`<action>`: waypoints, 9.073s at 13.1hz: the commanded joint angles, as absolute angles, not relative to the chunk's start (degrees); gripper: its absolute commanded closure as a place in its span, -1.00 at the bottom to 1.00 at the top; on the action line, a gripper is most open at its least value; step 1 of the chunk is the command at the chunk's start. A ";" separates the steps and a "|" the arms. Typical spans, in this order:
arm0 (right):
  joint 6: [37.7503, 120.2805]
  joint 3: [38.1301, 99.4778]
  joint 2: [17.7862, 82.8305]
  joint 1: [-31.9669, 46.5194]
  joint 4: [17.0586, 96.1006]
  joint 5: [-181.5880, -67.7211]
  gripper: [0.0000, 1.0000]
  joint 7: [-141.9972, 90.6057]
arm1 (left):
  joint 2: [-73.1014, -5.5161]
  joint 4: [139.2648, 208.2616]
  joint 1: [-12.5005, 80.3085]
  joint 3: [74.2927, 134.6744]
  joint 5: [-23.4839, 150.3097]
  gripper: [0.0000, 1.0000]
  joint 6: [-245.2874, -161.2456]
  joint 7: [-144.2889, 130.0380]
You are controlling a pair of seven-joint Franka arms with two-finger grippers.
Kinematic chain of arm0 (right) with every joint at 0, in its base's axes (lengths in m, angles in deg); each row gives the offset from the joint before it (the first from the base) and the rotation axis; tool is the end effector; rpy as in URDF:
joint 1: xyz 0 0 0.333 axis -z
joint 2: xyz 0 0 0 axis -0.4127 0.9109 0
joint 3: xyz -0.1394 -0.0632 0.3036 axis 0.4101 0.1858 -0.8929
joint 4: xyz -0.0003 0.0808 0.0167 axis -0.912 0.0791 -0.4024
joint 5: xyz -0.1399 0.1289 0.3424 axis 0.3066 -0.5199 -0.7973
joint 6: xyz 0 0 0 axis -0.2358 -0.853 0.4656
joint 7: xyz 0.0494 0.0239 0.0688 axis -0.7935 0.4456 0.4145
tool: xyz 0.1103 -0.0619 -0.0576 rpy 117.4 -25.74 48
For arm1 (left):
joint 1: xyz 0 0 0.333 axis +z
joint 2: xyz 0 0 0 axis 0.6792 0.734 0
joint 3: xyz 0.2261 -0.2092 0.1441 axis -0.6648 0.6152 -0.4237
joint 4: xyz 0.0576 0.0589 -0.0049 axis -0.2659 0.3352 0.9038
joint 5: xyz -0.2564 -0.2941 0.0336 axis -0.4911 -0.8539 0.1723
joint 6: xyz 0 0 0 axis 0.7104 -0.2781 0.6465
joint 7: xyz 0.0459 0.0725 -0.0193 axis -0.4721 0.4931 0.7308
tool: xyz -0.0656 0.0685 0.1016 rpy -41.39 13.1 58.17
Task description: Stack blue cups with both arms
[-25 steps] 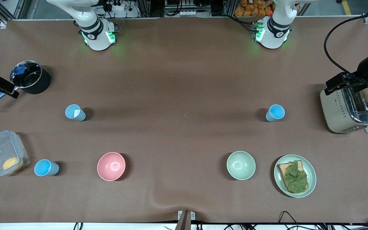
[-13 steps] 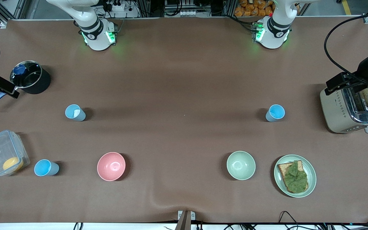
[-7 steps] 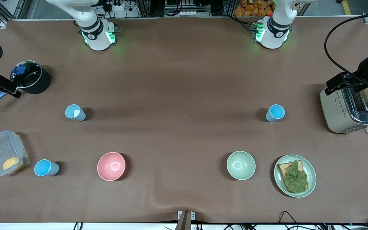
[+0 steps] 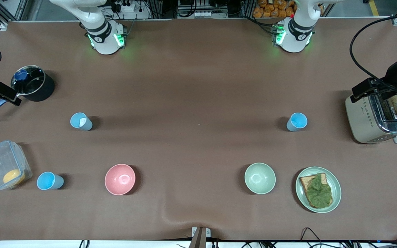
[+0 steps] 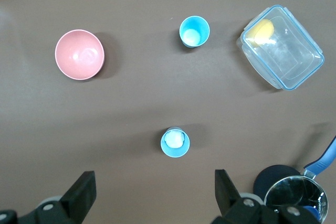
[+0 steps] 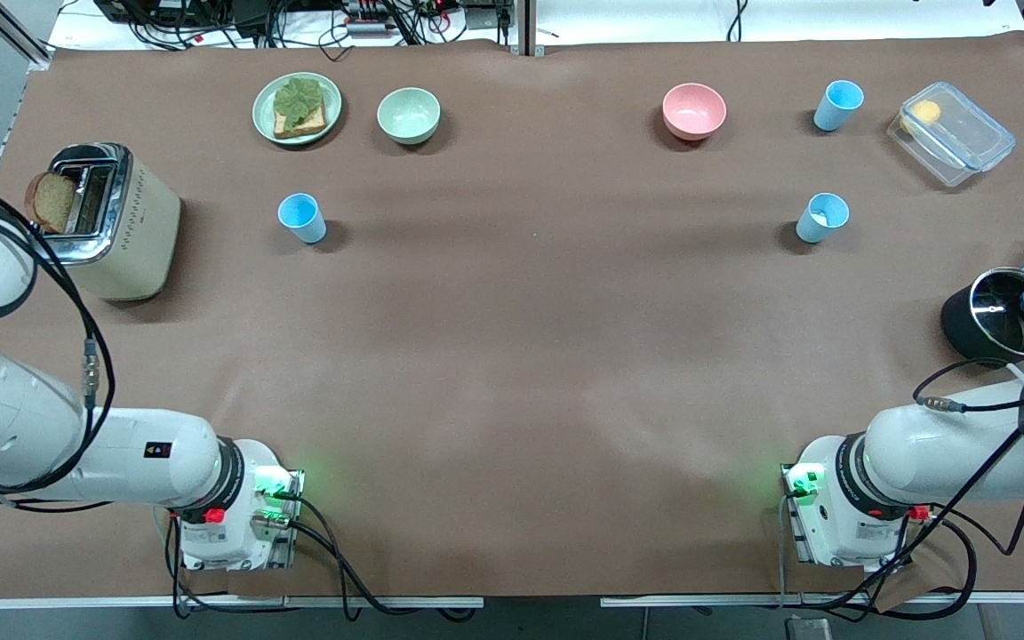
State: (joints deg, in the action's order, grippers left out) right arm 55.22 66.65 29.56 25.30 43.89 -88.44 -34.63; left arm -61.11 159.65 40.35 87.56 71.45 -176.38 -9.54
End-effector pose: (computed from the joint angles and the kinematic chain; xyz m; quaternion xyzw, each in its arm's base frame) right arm 0.5733 -0.0398 0.6240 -0.9972 0.0708 -0.0236 0.0049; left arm 0.5751 -0.0395 0.6166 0.9989 0.0447 0.0057 0.0099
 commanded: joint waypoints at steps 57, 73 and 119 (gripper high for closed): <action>54.89 67.05 29.66 24.81 43.87 -87.72 -1.00 -34.86 | -60.89 158.60 40.93 87.65 72.76 -1.00 -176.02 -9.99; 55.59 67.05 30.01 25.60 43.69 -87.63 -1.00 -34.42 | -62.03 164.73 40.67 87.74 72.76 -1.00 -180.74 -9.20; 72.20 66.61 47.41 11.15 61.37 -96.23 1.00 -45.26 | -64.93 167.04 40.14 87.30 74.60 -1.00 -180.41 -9.46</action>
